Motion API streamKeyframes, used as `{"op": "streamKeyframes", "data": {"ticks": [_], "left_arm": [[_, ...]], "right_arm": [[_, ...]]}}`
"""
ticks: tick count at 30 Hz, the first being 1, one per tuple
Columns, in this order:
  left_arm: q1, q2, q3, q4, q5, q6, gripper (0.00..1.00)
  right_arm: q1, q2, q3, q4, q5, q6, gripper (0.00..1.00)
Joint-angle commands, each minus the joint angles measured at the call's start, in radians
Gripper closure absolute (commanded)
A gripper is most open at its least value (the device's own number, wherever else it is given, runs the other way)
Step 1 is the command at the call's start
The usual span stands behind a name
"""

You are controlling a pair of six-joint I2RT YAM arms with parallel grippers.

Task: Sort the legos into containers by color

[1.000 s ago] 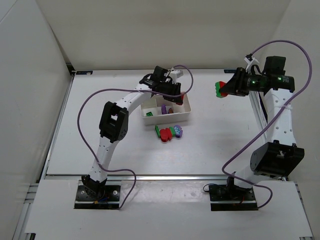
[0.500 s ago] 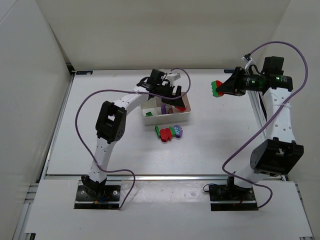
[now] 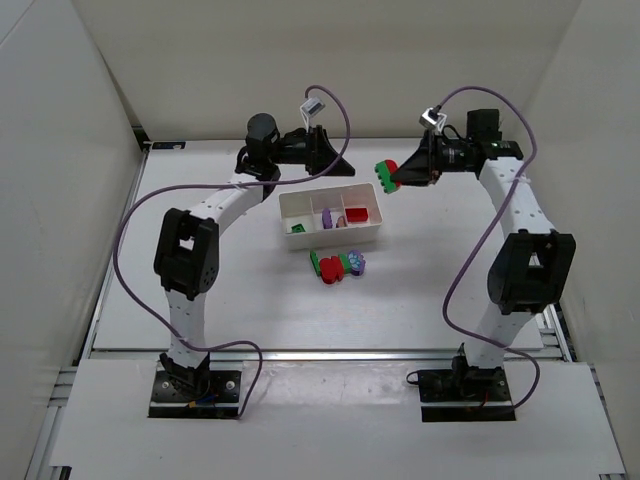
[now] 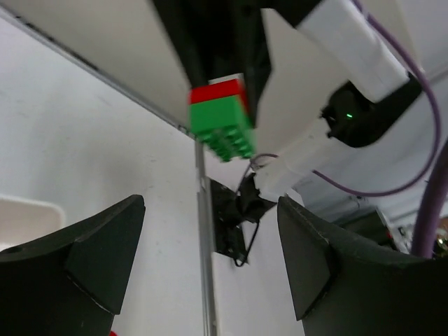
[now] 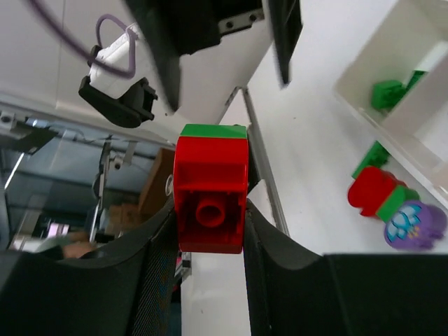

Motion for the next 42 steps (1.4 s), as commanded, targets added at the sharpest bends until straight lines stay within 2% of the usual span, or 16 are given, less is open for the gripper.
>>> {"op": "streamKeyframes", "data": {"ticks": [1,10,21,22,25,26,29,30,31,38,40,42], "left_arm": [[-0.037,-0.104,-0.031,0.233,0.093,-0.173,0.13],[-0.046,-0.147,-0.06,0.183,0.087,-0.136,0.13],[-0.038,-0.152,-0.055,0.123,0.056,-0.088,0.17],[-0.04,-0.149,-0.051,0.106,0.053,-0.078,0.19],[-0.043,-0.152,-0.051,0.069,0.045,-0.048,0.38],[-0.043,-0.155,-0.051,0.059,0.041,-0.038,0.5],[-0.044,-0.166,-0.043,-0.041,0.026,0.033,0.68],[-0.043,-0.169,-0.042,-0.071,0.022,0.054,0.79],[-0.044,-0.17,-0.042,-0.123,0.027,0.07,0.82],[-0.044,-0.229,-0.15,-0.202,0.022,0.151,0.88],[-0.037,-0.259,-0.172,-0.301,0.007,0.211,0.88],[-0.023,-0.302,-0.212,-0.398,-0.03,0.349,0.87]], "right_arm": [[0.055,0.019,0.087,0.084,-0.094,0.043,1.0],[0.147,0.087,0.168,0.113,-0.087,0.067,1.0],[0.208,0.048,0.118,0.122,-0.081,0.068,1.0],[0.21,0.045,0.109,0.122,-0.081,0.068,1.0],[0.208,0.044,0.112,0.124,-0.075,0.067,1.0],[0.208,0.047,0.112,0.122,-0.074,0.064,1.0],[0.207,0.05,0.119,0.119,-0.069,0.06,1.0],[0.205,0.05,0.119,0.119,-0.064,0.056,1.0],[0.194,0.051,0.121,0.114,-0.057,0.051,1.0],[0.104,0.028,0.136,0.058,0.008,-0.013,1.0],[0.084,0.022,0.139,0.048,0.02,-0.027,1.0],[0.061,0.012,0.138,0.03,0.031,-0.044,1.0]]}}
